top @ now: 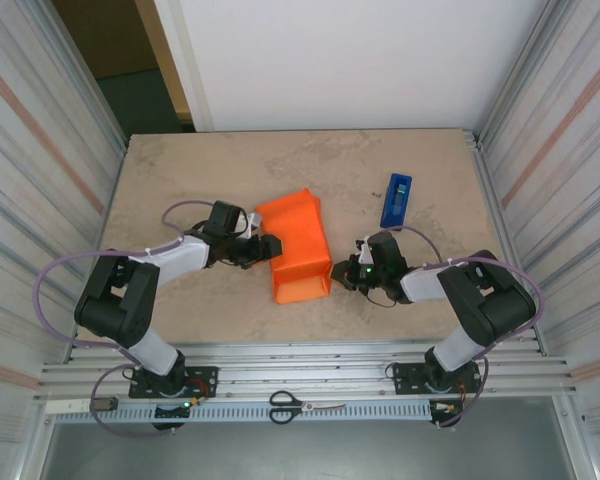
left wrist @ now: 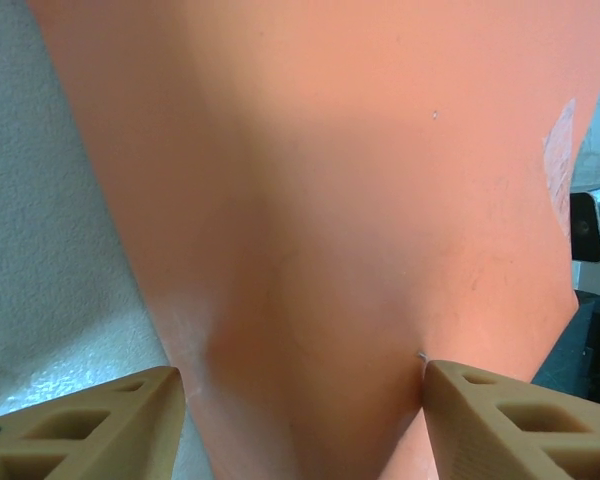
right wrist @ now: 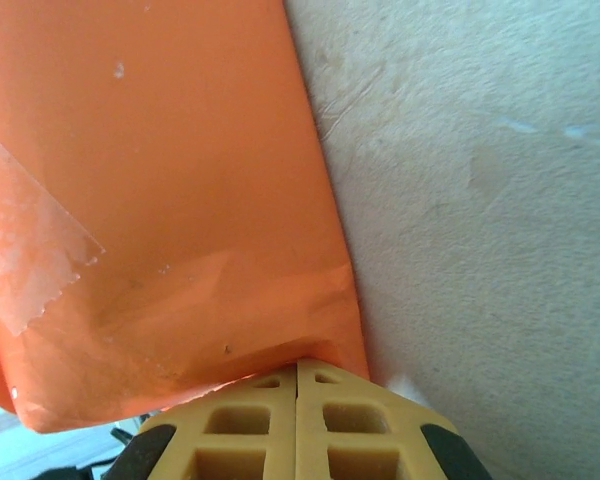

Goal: Wrap the gift box in paper
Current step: Fold the wrapping paper around the gift box.

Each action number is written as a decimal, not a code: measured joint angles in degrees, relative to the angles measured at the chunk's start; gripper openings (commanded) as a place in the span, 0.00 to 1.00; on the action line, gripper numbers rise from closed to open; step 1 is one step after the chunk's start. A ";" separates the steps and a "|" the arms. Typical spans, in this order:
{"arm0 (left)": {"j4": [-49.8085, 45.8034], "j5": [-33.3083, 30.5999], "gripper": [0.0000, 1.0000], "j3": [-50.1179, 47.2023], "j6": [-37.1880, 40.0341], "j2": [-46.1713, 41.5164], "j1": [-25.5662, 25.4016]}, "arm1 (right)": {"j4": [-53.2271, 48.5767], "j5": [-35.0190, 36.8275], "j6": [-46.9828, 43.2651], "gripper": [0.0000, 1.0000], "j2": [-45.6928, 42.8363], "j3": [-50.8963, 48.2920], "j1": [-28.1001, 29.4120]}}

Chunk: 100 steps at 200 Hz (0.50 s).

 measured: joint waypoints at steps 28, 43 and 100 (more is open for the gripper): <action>0.26 0.42 0.61 0.00 0.04 0.15 0.00 | 3.43 2.58 3.04 0.05 -0.02 -1.88 0.44; 0.28 0.42 0.61 0.00 0.04 0.15 0.00 | 4.61 3.91 4.98 0.05 -0.02 -2.19 1.11; 0.94 0.48 0.61 -0.33 0.04 0.15 0.00 | 7.13 7.78 9.31 0.05 0.07 -2.19 3.45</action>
